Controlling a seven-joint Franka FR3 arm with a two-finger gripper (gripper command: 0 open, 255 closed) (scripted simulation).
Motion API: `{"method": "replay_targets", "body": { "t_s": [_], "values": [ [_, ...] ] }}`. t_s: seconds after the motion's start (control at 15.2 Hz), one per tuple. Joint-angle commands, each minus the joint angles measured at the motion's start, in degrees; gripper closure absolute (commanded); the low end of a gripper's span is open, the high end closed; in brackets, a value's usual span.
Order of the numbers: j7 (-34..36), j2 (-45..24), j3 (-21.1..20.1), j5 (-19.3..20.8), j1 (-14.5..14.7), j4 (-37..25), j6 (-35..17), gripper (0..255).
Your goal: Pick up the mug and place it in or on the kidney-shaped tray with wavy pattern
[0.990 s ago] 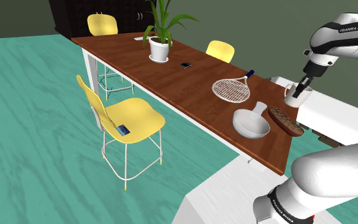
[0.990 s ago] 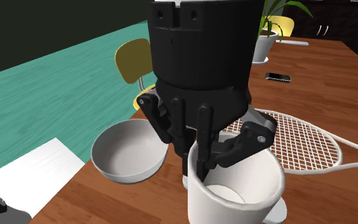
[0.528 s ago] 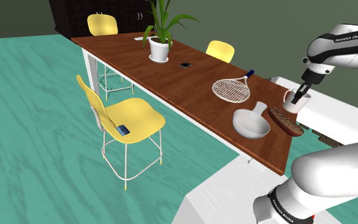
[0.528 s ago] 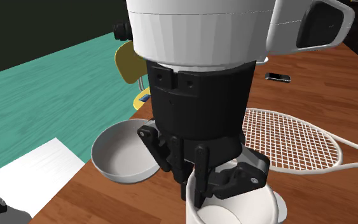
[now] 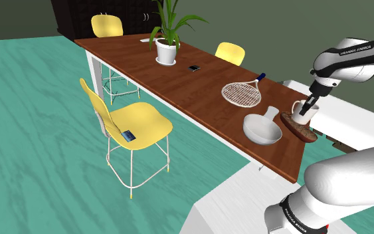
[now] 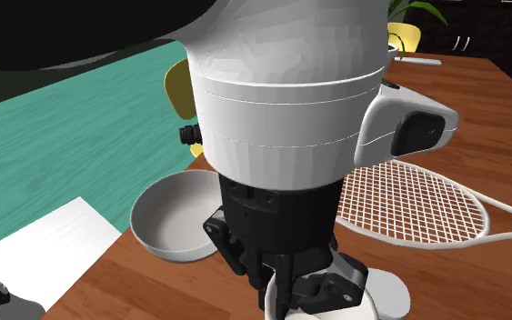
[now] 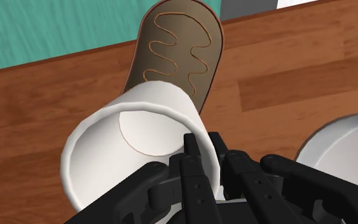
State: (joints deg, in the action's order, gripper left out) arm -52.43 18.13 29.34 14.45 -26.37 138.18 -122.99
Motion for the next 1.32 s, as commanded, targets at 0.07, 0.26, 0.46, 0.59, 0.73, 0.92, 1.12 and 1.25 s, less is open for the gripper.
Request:
{"method": "replay_targets", "body": {
  "t_s": [0.07,0.26,0.46,0.59,0.73,0.92,1.12,1.25],
  "values": [
    [0.0,-1.2,0.4,-0.1,0.1,1.4,-2.6,255],
    [0.0,-1.4,0.5,-0.2,0.1,1.6,-3.0,255],
    [0.0,-1.4,0.5,-0.2,0.1,1.6,-3.0,255],
    [0.0,-1.4,0.5,-0.2,0.1,1.6,-3.0,255],
    [-0.1,-1.5,0.5,-0.2,0.1,1.6,-3.1,0],
    [0.0,-1.4,0.5,-0.2,0.1,1.7,-3.1,0],
    [0.2,-0.3,0.0,0.0,0.1,0.6,-0.9,0],
    [0.5,1.6,-0.9,0.1,0.1,-1.8,3.4,0]
  ]
}}
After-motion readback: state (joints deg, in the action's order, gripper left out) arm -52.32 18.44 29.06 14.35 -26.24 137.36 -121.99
